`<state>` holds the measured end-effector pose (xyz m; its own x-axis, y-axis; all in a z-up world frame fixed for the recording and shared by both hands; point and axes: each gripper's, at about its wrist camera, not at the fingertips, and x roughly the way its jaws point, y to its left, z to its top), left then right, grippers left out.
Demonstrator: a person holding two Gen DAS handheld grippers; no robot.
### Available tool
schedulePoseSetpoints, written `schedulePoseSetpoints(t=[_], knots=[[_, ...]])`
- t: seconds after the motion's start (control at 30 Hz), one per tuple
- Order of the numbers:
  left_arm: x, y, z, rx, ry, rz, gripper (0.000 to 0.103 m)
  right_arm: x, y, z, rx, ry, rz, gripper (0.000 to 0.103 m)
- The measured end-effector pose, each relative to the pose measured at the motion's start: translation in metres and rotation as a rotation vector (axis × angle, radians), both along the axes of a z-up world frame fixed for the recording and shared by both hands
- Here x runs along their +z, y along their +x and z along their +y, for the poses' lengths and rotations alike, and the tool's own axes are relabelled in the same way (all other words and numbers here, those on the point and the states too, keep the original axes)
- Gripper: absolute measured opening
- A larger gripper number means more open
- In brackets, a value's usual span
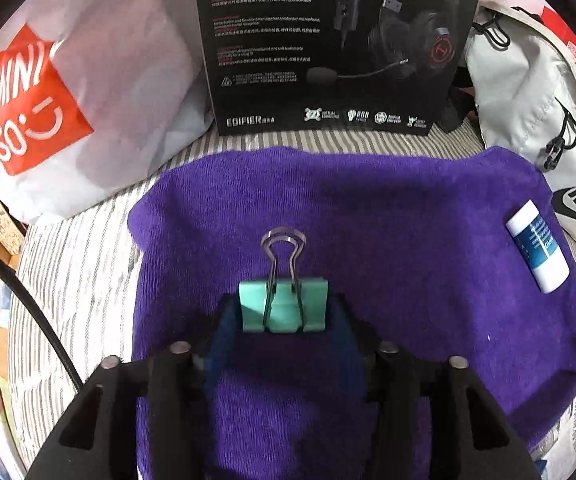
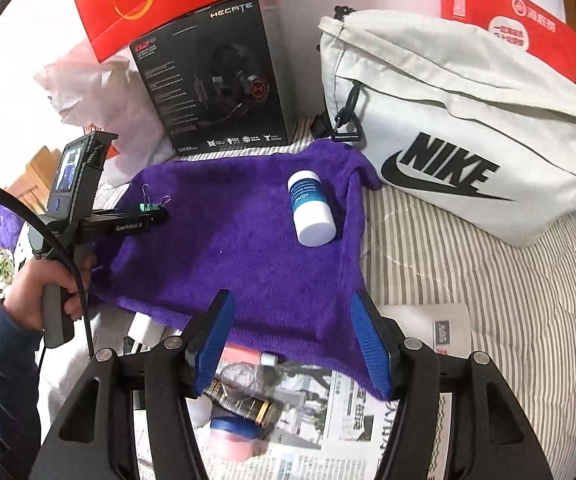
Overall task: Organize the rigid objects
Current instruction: 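Carry the clip onto the purple towel with the left tool while the right tool sets the jar there, then grasp the black rectangular stick on the newspaper with the left tool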
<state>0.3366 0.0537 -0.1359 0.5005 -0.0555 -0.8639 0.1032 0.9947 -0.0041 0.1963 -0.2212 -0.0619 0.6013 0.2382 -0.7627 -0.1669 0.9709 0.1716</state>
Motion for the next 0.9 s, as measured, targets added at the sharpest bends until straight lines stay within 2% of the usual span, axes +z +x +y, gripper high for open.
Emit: schedulePoseSetpoints(t=[0.2, 0.4, 0.5, 0.63, 0.73, 0.9], knots=[[0.004, -0.033, 0.004, 0.032, -0.007, 0.011, 0.054, -0.002, -0.019, -0.002, -0.008, -0.008, 0.004, 0.061], [0.033, -0.108, -0.01, -0.007, -0.002, -0.062, 0.054, 0.002, -0.043, -0.013, -0.038, -0.005, -0.012, 0.062], [0.036, -0.139, -0.018, -0.032, -0.058, -0.049, 0.054, 0.004, -0.056, -0.019, -0.052, 0.001, -0.024, 0.064], [0.022, -0.18, -0.035, -0.052, -0.099, -0.019, 0.054, 0.007, -0.069, -0.024, -0.059, 0.0, -0.044, 0.064], [0.007, -0.201, -0.043, -0.038, -0.076, 0.009, 0.054, 0.008, -0.078, -0.026, -0.04, 0.02, -0.06, 0.065], [-0.013, -0.202, -0.058, -0.015, -0.068, 0.03, 0.054, 0.003, -0.09, -0.028, -0.019, 0.004, -0.064, 0.065]])
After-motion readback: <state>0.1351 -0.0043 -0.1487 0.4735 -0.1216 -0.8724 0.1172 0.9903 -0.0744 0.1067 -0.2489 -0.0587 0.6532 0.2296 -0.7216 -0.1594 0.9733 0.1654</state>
